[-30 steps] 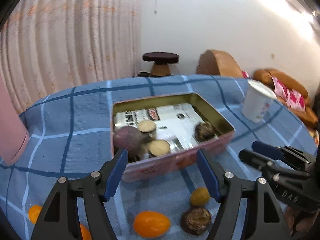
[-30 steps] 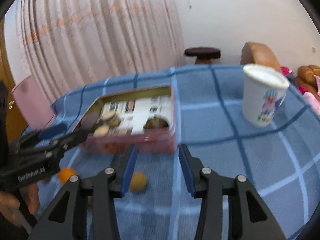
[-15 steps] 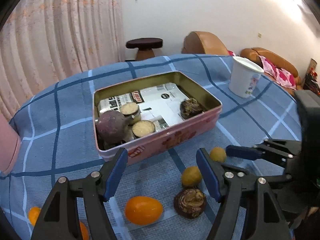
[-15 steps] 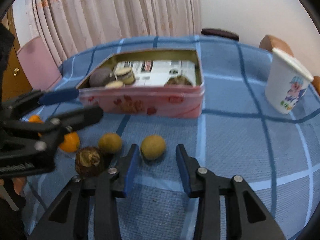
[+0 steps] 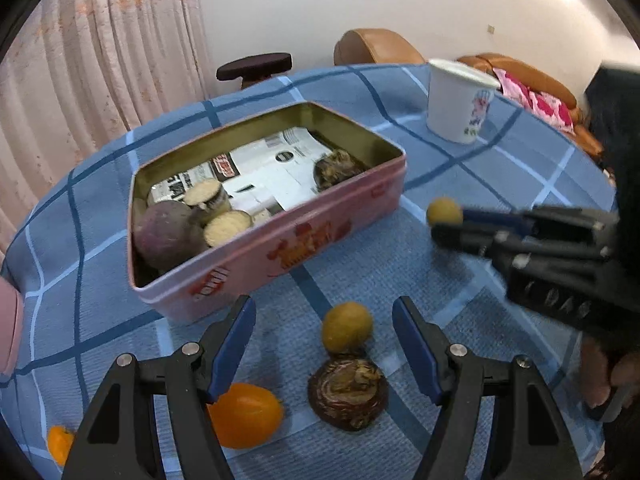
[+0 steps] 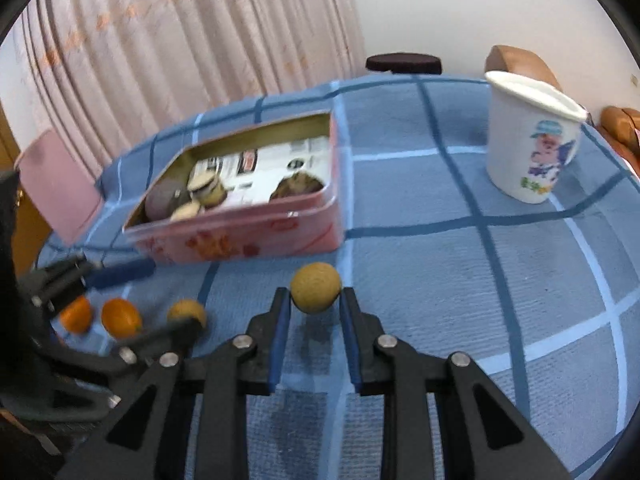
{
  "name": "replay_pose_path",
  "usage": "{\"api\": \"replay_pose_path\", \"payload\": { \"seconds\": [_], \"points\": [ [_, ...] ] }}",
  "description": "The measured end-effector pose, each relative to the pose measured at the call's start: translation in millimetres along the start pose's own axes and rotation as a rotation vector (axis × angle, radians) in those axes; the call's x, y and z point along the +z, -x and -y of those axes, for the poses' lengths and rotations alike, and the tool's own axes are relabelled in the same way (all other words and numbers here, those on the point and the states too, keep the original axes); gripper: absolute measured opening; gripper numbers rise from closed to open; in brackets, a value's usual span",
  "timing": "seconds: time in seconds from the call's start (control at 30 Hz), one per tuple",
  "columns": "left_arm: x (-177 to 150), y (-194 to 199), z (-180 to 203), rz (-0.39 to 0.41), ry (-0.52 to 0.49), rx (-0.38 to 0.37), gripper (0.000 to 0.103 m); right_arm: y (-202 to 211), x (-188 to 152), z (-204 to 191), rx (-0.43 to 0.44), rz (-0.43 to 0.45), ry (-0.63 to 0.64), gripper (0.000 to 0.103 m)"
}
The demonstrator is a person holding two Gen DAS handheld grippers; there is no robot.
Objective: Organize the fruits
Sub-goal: 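Grasp a small yellow fruit with the left tool while the right tool grasps another, then carry both yellow fruits into the pink tin and open both tools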
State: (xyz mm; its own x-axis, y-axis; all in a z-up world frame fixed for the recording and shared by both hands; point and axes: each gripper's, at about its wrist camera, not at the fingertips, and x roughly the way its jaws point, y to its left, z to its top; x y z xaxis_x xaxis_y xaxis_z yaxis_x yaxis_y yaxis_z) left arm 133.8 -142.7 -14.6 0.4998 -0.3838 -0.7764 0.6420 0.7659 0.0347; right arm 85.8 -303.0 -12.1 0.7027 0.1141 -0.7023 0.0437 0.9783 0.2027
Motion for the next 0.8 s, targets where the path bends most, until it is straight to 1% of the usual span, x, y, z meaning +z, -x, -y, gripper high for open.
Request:
{"api": "replay_pose_path", "payload": {
  "seconds": [0.07,0.1,0.17,0.2,0.23,0.27,0.3,0.33,0.43,0.5,0.57,0.63,0.7,0.8],
  "points": [
    [-1,-9,2,-0.026,-0.003,0.017,0.072,2,1,-1,-0.002,0.015,-0.001,0.028],
    [-2,-12,2,-0.036,-0.002,0.026,0.069,3,2,-3,0.000,0.020,0.001,0.028],
    [-3,-15,-1,-0.036,0.016,0.018,0.058,3,2,-4,0.003,0.021,0.004,0.028],
    [-3,-15,-2,-0.035,0.027,0.005,0.048,3,2,-4,0.004,0.021,0.006,0.028],
    [-2,-15,-3,-0.034,0.037,-0.012,0.041,4,1,-4,0.004,0.021,0.006,0.028],
    [-2,-14,-4,-0.031,0.042,-0.020,0.039,4,1,-4,0.004,0.021,0.004,0.028],
    [-3,-14,-3,-0.028,0.037,-0.015,0.035,4,1,-3,0.001,0.023,0.002,0.028],
    [-3,-14,-3,-0.024,0.034,-0.016,0.028,4,0,-3,0.000,0.025,0.002,0.028],
    [-2,-11,-2,-0.012,0.035,-0.016,0.028,6,0,-3,-0.011,0.037,-0.003,0.028],
    [0,-3,-4,0.017,0.043,-0.038,0.028,9,0,-2,-0.015,0.053,-0.003,0.028],
    [3,10,-9,0.067,0.063,-0.079,0.028,12,1,-3,-0.008,0.073,-0.002,0.028],
    [6,22,-14,0.121,0.079,-0.090,0.028,17,3,-6,-0.002,0.105,0.002,0.028],
    [10,34,-23,0.191,0.111,-0.056,0.028,20,7,-10,-0.005,0.129,0.013,0.028],
    [14,43,-35,0.257,0.173,0.016,0.028,20,19,-18,0.003,0.137,0.013,0.028]
  ]
}}
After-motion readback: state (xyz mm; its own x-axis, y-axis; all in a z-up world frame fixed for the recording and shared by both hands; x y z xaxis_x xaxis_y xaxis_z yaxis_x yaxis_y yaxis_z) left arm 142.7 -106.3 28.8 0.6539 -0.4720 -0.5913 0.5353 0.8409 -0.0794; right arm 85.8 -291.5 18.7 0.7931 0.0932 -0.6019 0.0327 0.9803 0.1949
